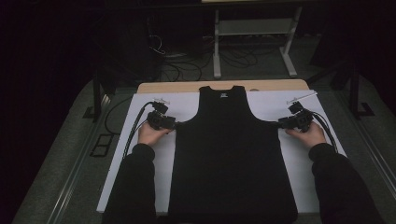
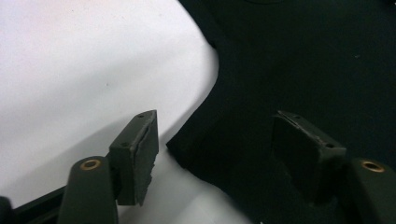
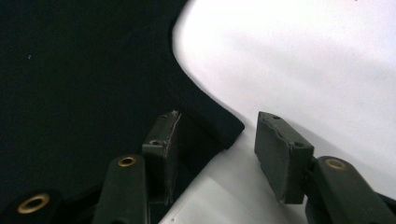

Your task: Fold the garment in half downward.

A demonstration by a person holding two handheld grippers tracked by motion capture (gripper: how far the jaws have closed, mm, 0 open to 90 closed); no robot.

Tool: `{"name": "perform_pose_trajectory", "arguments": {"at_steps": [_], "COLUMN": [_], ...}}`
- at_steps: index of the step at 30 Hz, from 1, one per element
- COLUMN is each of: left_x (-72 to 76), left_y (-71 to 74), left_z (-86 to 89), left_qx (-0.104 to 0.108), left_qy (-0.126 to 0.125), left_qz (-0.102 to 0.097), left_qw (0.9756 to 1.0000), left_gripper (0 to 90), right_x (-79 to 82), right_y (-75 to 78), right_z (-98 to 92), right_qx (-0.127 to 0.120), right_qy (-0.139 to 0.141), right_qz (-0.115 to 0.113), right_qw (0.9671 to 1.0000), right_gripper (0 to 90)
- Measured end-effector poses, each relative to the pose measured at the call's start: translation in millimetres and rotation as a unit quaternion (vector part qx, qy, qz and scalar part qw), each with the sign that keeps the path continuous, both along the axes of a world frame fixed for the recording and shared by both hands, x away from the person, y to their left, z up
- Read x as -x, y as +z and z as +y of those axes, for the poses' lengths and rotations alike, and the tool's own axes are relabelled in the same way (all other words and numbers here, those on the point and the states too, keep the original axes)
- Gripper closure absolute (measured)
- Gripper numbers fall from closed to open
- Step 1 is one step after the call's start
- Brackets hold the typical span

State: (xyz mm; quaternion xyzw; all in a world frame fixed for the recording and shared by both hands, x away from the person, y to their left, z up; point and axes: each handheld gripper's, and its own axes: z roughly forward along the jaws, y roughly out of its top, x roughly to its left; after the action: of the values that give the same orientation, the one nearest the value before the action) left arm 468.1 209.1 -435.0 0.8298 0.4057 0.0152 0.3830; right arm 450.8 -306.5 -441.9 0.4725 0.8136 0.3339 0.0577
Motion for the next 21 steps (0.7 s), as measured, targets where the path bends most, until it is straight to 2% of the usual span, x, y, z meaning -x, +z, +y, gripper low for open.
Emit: {"name": "perform_pose_trajectory", "arguments": {"at_steps": [3,5,10,12,16,17,21], "left_x": [0.4,0.4,0.9,1.0,4.4,5.6,10.6], "left_y": [-0.2,0.0,-2.7,-4.9,-7.2,-8.0,-10.2], "left_z": [0.6,0.0,-2.0,-3.5,-3.9,-4.0,-3.6], "left_qx": [0.003,-0.008,-0.018,-0.029,-0.029,-0.023,-0.027], "left_qy": [-0.001,-0.003,-0.003,-0.002,0.001,0.009,0.022], "left_qz": [0.002,-0.001,0.002,0.002,-0.014,-0.016,-0.034], "left_qw": [1.0000,1.0000,0.9998,0.9996,0.9995,0.9996,0.9988], "left_gripper": [36.9,39.3,42.7,43.9,44.7,45.8,54.9], "right_x": [-0.4,-0.4,-0.3,0.1,1.6,2.0,4.1], "right_y": [-0.2,-1.5,-1.5,-1.3,-1.4,-1.5,-1.8], "right_z": [1.4,3.2,3.7,4.7,8.2,9.2,14.4], "right_qx": [0.002,0.012,0.013,0.014,0.024,0.024,0.032], "right_qy": [-0.004,-0.005,-0.007,-0.008,-0.006,-0.003,0.003], "right_qz": [-0.005,-0.005,-0.006,-0.005,-0.012,-0.014,-0.021], "right_qw": [1.0000,0.9999,0.9999,0.9999,0.9996,0.9996,0.9992], "right_gripper": [52.7,55.3,59.8,61.5,65.2,68.1,75.9]}}
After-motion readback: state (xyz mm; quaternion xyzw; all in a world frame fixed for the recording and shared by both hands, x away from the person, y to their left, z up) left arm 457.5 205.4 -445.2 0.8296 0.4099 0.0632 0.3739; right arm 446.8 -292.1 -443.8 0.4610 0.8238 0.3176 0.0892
